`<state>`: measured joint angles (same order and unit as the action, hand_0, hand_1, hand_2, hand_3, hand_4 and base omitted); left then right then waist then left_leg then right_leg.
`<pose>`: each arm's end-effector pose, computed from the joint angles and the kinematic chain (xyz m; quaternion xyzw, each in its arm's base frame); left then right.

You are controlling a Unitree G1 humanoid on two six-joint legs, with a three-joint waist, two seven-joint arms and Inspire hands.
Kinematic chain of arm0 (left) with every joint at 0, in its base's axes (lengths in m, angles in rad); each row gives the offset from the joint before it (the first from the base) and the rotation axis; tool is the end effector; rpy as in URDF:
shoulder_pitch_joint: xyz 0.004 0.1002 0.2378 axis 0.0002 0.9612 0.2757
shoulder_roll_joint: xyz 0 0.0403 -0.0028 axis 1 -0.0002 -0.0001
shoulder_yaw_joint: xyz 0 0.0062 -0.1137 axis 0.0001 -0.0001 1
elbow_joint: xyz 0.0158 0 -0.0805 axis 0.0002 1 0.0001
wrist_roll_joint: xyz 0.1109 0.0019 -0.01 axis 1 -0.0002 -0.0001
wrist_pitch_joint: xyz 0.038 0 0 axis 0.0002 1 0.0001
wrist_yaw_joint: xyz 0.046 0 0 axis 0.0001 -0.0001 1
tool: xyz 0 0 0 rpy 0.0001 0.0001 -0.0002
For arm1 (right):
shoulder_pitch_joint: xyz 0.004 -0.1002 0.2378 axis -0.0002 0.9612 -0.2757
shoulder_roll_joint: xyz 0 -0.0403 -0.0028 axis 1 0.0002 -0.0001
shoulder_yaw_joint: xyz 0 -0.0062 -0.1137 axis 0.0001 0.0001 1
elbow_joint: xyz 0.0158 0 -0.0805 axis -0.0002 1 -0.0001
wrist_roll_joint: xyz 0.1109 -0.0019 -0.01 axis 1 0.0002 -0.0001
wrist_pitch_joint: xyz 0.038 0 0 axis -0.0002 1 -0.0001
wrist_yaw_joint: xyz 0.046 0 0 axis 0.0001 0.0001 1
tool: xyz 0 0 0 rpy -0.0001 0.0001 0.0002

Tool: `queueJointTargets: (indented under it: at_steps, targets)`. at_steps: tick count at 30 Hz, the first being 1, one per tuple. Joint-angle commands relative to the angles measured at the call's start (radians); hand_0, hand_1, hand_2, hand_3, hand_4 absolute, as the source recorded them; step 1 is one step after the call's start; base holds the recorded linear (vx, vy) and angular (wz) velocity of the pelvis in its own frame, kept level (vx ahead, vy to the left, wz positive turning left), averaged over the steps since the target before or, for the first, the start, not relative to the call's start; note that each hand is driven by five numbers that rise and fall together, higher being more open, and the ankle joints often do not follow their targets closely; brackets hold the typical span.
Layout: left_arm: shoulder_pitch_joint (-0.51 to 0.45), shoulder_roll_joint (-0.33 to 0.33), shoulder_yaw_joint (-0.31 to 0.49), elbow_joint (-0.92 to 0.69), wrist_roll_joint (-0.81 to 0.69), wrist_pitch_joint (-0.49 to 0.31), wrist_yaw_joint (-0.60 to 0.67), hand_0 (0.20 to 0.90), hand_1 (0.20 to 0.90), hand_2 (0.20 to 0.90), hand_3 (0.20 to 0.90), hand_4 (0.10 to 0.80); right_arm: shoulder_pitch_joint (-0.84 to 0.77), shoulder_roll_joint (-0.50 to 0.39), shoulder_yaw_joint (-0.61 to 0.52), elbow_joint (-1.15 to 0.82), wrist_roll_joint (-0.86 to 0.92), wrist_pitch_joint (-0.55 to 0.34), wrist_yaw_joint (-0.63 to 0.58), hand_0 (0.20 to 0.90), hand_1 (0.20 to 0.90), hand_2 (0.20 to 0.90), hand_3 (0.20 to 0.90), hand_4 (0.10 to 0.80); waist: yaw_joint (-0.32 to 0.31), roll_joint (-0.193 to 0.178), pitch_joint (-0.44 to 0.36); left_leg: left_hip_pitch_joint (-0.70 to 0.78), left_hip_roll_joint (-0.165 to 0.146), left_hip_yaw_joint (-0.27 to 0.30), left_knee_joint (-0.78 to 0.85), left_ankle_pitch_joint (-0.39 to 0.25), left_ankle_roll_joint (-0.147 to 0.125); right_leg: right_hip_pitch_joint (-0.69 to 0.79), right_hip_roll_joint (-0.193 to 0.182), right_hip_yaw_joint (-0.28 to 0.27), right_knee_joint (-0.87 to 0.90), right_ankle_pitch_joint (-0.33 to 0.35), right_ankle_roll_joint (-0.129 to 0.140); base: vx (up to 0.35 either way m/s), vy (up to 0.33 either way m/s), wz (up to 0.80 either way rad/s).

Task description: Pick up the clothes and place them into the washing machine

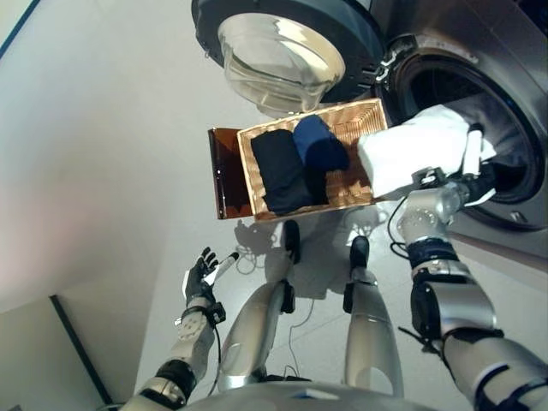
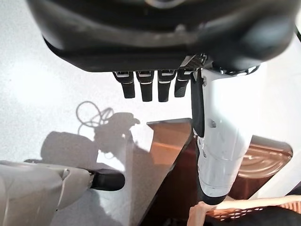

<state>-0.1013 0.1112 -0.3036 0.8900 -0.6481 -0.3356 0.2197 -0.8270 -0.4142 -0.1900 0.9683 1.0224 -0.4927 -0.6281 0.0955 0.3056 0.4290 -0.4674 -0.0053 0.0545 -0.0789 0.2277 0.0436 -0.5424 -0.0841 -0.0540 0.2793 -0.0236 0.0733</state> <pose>0.1739 0.1497 -0.0931 -0.1365 0.2658 0.1425 0.9436 0.3441 -0.2713 0.1284 0.4037 -0.1198 -0.4797 0.7698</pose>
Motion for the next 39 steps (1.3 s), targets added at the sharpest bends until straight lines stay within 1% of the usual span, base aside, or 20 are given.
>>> queueJointTargets:
  at_steps: [1,4,5,6,7,8,9,10,11,15,18,19,23,24,28,31,32,36,37,39]
  targets:
    - [-0.007,0.020,-0.066,0.021,-0.047,-0.052,-0.004,0.900,0.900,0.900,0.900,0.800,-0.168,-0.181,0.012,-0.021,0.029,-0.130,0.061,0.200,0.200,0.200,0.200,0.300,0.029,0.029,-0.052,0.056,-0.051,0.019,-0.005,-0.106,-0.093,0.025,-0.030,0.037,-0.019,-0.042,0.030,0.012,0.011,-0.05]
    - [-0.009,0.019,-0.074,0.024,-0.053,-0.050,-0.014,0.900,0.900,0.900,0.900,0.800,-0.247,-0.214,0.003,0.011,0.086,-0.149,0.072,0.200,0.200,0.200,0.200,0.300,0.044,0.050,-0.063,0.044,-0.054,0.020,-0.007,-0.098,-0.096,0.011,-0.031,0.041,-0.017,-0.039,0.030,0.022,0.003,-0.02]
    - [-0.011,0.021,-0.080,0.027,-0.055,-0.051,-0.016,0.900,0.900,0.900,0.900,0.800,-0.272,-0.224,0.004,0.015,0.101,-0.158,0.072,0.200,0.200,0.200,0.200,0.300,0.047,0.055,-0.067,0.045,-0.058,0.020,-0.007,-0.105,-0.097,0.010,-0.034,0.042,-0.013,-0.049,0.030,0.000,0.000,0.00]
    - [-0.014,0.019,-0.079,0.028,-0.056,-0.051,-0.017,0.900,0.900,0.900,0.900,0.800,-0.277,-0.227,0.007,0.020,0.105,-0.159,0.076,0.200,0.200,0.200,0.200,0.300,0.050,0.058,-0.068,0.038,-0.055,0.021,-0.007,-0.098,-0.096,0.002,-0.031,0.043,-0.015,-0.040,0.029,0.037,-0.007,-0.01]
    - [-0.010,0.021,-0.084,0.028,-0.062,-0.050,-0.020,0.900,0.900,0.900,0.900,0.800,-0.317,-0.245,0.004,0.019,0.124,-0.171,0.074,0.200,0.200,0.200,0.200,0.300,0.057,0.067,-0.072,0.040,-0.061,0.021,-0.007,-0.102,-0.099,-0.001,-0.037,0.044,-0.007,-0.051,0.030,0.000,0.000,0.00]
    - [-0.012,0.020,-0.084,0.028,-0.064,-0.049,-0.023,0.900,0.900,0.900,0.900,0.800,-0.342,-0.266,0.009,0.033,0.138,-0.171,0.078,0.200,0.200,0.200,0.200,0.300,0.063,0.077,-0.076,0.031,-0.060,0.022,-0.008,-0.095,-0.100,-0.014,-0.035,0.046,-0.004,-0.044,0.028,0.000,0.000,0.00]
    - [-0.013,0.019,-0.084,0.029,-0.064,-0.049,-0.024,0.900,0.900,0.900,0.900,0.800,-0.344,-0.267,0.010,0.036,0.139,-0.171,0.080,0.200,0.200,0.200,0.200,0.300,0.064,0.077,-0.077,0.029,-0.060,0.022,-0.008,-0.095,-0.100,-0.016,-0.034,0.046,-0.003,-0.044,0.028,-0.003,0.003,0.06]
    - [-0.008,0.020,-0.090,0.027,-0.068,-0.052,-0.031,0.900,0.900,0.900,0.900,0.800,-0.386,-0.299,0.010,0.062,0.168,-0.174,0.087,0.200,0.200,0.200,0.200,0.300,0.073,0.088,-0.085,0.025,-0.063,0.022,-0.008,-0.094,-0.102,-0.028,-0.039,0.051,0.007,-0.049,0.029,0.047,-0.004,0.05]
    - [-0.004,0.022,-0.093,0.025,-0.071,-0.055,-0.033,0.900,0.900,0.900,0.900,0.800,-0.406,-0.316,0.014,0.069,0.180,-0.177,0.091,0.200,0.200,0.200,0.200,0.300,0.078,0.091,-0.089,0.026,-0.067,0.022,-0.008,-0.100,-0.104,-0.029,-0.044,0.052,0.011,-0.059,0.031,0.028,-0.004,0.03]
    - [-0.005,0.022,-0.094,0.021,-0.076,-0.058,-0.037,0.900,0.900,0.900,0.900,0.800,-0.482,-0.383,0.047,0.093,0.215,-0.176,0.102,0.200,0.200,0.200,0.200,0.300,0.092,0.107,-0.097,0.006,-0.068,0.028,-0.008,-0.092,-0.107,-0.063,-0.044,0.061,0.030,-0.059,0.031,0.017,-0.004,0.09]
    - [-0.007,0.020,-0.100,0.014,-0.085,-0.061,-0.040,0.900,0.900,0.900,0.900,0.800,-0.517,-0.413,0.049,0.097,0.249,-0.202,0.101,0.200,0.200,0.200,0.200,0.300,0.097,0.118,-0.105,-0.004,-0.071,0.030,-0.008,-0.088,-0.112,-0.084,-0.046,0.067,0.045,-0.066,0.030,0.000,0.000,0.00]
    - [-0.008,0.019,-0.100,0.013,-0.085,-0.061,-0.040,0.900,0.900,0.900,0.900,0.800,-0.517,-0.413,0.050,0.098,0.250,-0.202,0.102,0.200,0.200,0.200,0.200,0.300,0.098,0.119,-0.106,-0.006,-0.070,0.030,-0.008,-0.087,-0.112,-0.086,-0.045,0.067,0.045,-0.064,0.030,-0.010,-0.014,0.07]
    - [-0.009,0.017,-0.103,-0.005,-0.091,-0.065,-0.040,0.900,0.900,0.900,0.900,0.800,-0.550,-0.463,0.036,0.088,0.280,-0.240,0.079,0.200,0.200,0.200,0.200,0.300,0.092,0.132,-0.115,-0.015,-0.079,0.028,-0.008,-0.090,-0.118,-0.108,-0.048,0.077,0.071,-0.083,0.028,0.016,-0.009,0.06]
    - [-0.010,0.017,-0.102,-0.006,-0.092,-0.065,-0.039,0.900,0.900,0.900,0.900,0.800,-0.554,-0.470,0.036,0.088,0.280,-0.244,0.073,0.200,0.200,0.200,0.200,0.300,0.092,0.135,-0.116,-0.022,-0.076,0.030,-0.008,-0.084,-0.118,-0.115,-0.045,0.077,0.073,-0.075,0.026,-0.003,0.001,0.06]
    - [-0.007,0.017,-0.102,-0.024,-0.099,-0.068,-0.040,0.900,0.900,0.900,0.900,0.800,-0.563,-0.504,0.036,0.095,0.281,-0.247,0.053,0.200,0.200,0.200,0.200,0.300,0.089,0.146,-0.120,-0.031,-0.079,0.033,-0.008,-0.084,-0.120,-0.132,-0.045,0.083,0.083,-0.077,0.026,-0.006,0.001,0.01]
    - [-0.003,0.017,-0.096,-0.027,-0.102,-0.067,-0.037,0.900,0.900,0.900,0.900,0.800,-0.559,-0.537,0.029,0.097,0.270,-0.252,0.028,0.200,0.200,0.200,0.200,0.300,0.078,0.157,-0.120,-0.034,-0.086,0.034,-0.008,-0.090,-0.121,-0.140,-0.050,0.093,0.088,-0.091,0.027,0.000,0.000,0.00]
    - [-0.002,0.017,-0.095,-0.028,-0.102,-0.068,-0.036,0.900,0.900,0.900,0.900,0.800,-0.558,-0.543,0.027,0.099,0.267,-0.253,0.022,0.200,0.200,0.200,0.200,0.300,0.077,0.161,-0.119,-0.040,-0.083,0.036,-0.008,-0.083,-0.121,-0.147,-0.047,0.093,0.089,-0.080,0.026,-0.050,0.012,0.02]
    - [0.004,0.016,-0.086,-0.028,-0.102,-0.068,-0.031,0.900,0.900,0.900,0.900,0.800,-0.542,-0.569,0.011,0.100,0.262,-0.265,0.002,0.200,0.200,0.200,0.200,0.300,0.067,0.171,-0.118,-0.049,-0.084,0.043,-0.008,-0.082,-0.120,-0.165,-0.042,0.102,0.099,-0.078,0.024,-0.012,0.004,0.00]
    - [0.004,0.016,-0.086,-0.029,-0.102,-0.069,-0.030,0.900,0.900,0.900,0.900,0.800,-0.536,-0.575,0.005,0.104,0.260,-0.266,-0.004,0.200,0.200,0.200,0.200,0.300,0.064,0.170,-0.120,-0.046,-0.089,0.044,-0.008,-0.089,-0.120,-0.162,-0.045,0.106,0.100,-0.089,0.025,0.000,0.000,0.00]
    - [0.007,0.016,-0.083,-0.036,-0.104,-0.071,-0.029,0.900,0.900,0.900,0.900,0.800,-0.528,-0.584,-0.005,0.109,0.259,-0.275,-0.020,0.200,0.200,0.200,0.200,0.300,0.060,0.176,-0.118,-0.054,-0.087,0.048,-0.008,-0.082,-0.118,-0.172,-0.042,0.111,0.100,-0.077,0.024,-0.034,0.028,0.04]
